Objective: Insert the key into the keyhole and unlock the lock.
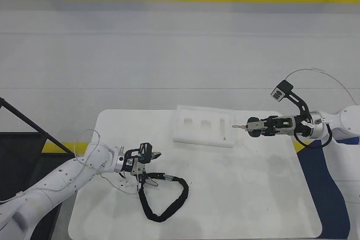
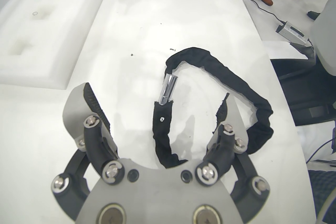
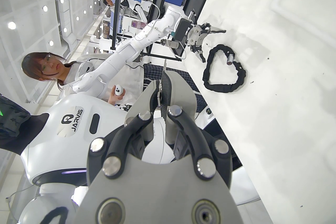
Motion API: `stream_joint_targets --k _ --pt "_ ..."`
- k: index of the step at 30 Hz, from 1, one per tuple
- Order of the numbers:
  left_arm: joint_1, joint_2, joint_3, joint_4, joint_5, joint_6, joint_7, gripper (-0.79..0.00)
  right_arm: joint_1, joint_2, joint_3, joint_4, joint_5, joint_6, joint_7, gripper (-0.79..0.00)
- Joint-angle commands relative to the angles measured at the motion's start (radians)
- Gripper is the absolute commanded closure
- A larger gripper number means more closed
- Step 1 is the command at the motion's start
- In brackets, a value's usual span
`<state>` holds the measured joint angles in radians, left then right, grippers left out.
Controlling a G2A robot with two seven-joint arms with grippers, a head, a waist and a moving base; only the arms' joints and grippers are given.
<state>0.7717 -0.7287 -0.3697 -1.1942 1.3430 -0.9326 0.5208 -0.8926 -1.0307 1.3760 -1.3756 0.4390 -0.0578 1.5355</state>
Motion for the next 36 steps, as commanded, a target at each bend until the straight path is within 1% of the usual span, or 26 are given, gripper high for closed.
stream_joint_targets --k 1,4,6,16,20,21,22,25,26,28,29,30,32,34,36 --pt "0.003 -0.007 0.003 0.005 0.041 0.006 0.023 -0.785 0.000 0.000 0.000 0.000 0.000 0.000 0.000 0.000" --pt "0.000 -0.028 0.014 0.038 0.079 0.008 0.031 -0.785 0.000 0.000 0.000 0.000 0.000 0.000 0.000 0.000" --pt "-0.009 -0.048 0.022 0.068 0.084 -0.002 0.007 -0.785 0.000 0.000 0.000 0.000 0.000 0.000 0.000 0.000" --pt "-0.052 -0.147 0.059 0.191 0.147 -0.004 0.004 -0.785 0.000 0.000 0.000 0.000 0.000 0.000 0.000 0.000" --pt "-0.057 -0.181 0.073 0.229 0.172 0.004 0.034 -0.785 0.000 0.000 0.000 0.000 0.000 0.000 0.000 0.000" --pt "-0.057 -0.188 0.076 0.238 0.180 0.007 0.052 -0.773 0.000 0.000 0.000 0.000 0.000 0.000 0.000 0.000" --pt "-0.059 -0.194 0.079 0.249 0.191 0.010 0.065 -0.723 0.000 0.000 0.000 0.000 0.000 0.000 0.000 0.000" --pt "-0.061 -0.209 0.087 0.272 0.224 0.021 0.110 -0.613 0.000 0.000 0.000 0.000 0.000 0.000 0.000 0.000" --pt "-0.061 -0.214 0.090 0.280 0.235 0.024 0.124 -0.606 0.000 0.000 0.000 0.000 0.000 0.000 0.000 0.000" --pt "-0.063 -0.222 0.099 0.289 0.265 0.024 0.151 -0.505 0.000 0.000 0.000 0.000 0.000 0.000 0.000 0.000" --pt "-0.064 -0.226 0.101 0.294 0.277 0.027 0.167 -0.480 0.000 0.000 0.000 0.000 0.000 0.000 0.000 0.000" --pt "-0.064 -0.230 0.104 0.301 0.287 0.030 0.181 -0.486 0.000 0.000 0.000 0.000 0.000 0.000 0.000 0.000" --pt "-0.065 -0.236 0.108 0.311 0.308 0.037 0.208 -0.465 0.000 0.000 0.000 0.000 0.000 0.000 0.000 0.000" --pt "-0.066 -0.241 0.111 0.322 0.325 0.042 0.231 -0.471 0.000 0.000 0.000 0.000 0.000 0.000 0.000 0.000" --pt "-0.068 -0.246 0.112 0.333 0.338 0.046 0.246 -0.456 0.000 0.000 0.000 0.000 0.000 0.000 0.000 0.000"
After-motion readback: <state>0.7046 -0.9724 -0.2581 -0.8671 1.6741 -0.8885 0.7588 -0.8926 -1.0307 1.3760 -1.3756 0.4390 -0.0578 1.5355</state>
